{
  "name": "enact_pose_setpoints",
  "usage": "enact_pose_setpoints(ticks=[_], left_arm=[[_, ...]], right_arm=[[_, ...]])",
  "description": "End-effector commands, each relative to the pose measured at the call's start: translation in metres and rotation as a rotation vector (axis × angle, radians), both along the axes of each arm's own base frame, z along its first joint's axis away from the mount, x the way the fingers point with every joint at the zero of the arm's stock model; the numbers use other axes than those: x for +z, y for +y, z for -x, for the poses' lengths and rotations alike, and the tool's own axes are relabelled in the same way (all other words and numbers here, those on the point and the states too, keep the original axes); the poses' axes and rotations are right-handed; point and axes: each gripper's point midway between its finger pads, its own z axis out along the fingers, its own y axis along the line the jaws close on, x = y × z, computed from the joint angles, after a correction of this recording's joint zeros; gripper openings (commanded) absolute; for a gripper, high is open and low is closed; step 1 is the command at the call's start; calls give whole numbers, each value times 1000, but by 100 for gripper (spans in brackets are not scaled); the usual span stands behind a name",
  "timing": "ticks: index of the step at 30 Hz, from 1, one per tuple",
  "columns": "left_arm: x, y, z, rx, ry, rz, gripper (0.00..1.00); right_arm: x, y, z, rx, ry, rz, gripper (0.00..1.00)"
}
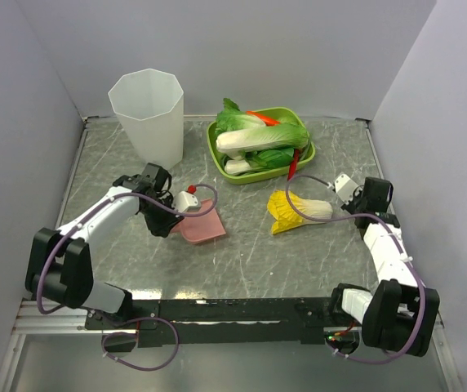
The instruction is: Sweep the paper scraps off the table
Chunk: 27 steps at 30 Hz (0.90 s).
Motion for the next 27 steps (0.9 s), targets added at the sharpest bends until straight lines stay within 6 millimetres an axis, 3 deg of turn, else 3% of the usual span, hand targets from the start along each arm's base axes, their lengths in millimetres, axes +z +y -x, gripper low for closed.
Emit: enact_pose_setpoints(ticks=[1,10,15,20,22,27], left_arm=[[-12,3,-6,55,7,-32,27],[-23,6,-10,81,-16,-54,47],[-18,6,-7,70,-11,-48,61],[8,-2,-12,74,-61,4,73],[22,-8,-17,91,-94,45,88],[59,-28,-28,139,-153,171,90]], right_arm=[[-2,7,9,10,-1,-17,0],[-29,28,55,-47,102,-157,9],[-28,53,69,9,154,-275,35],[5,72,76,15,160,-383,65],[13,84,85,21,179,-446,71],[48,97,78,-7,107,-548,88]])
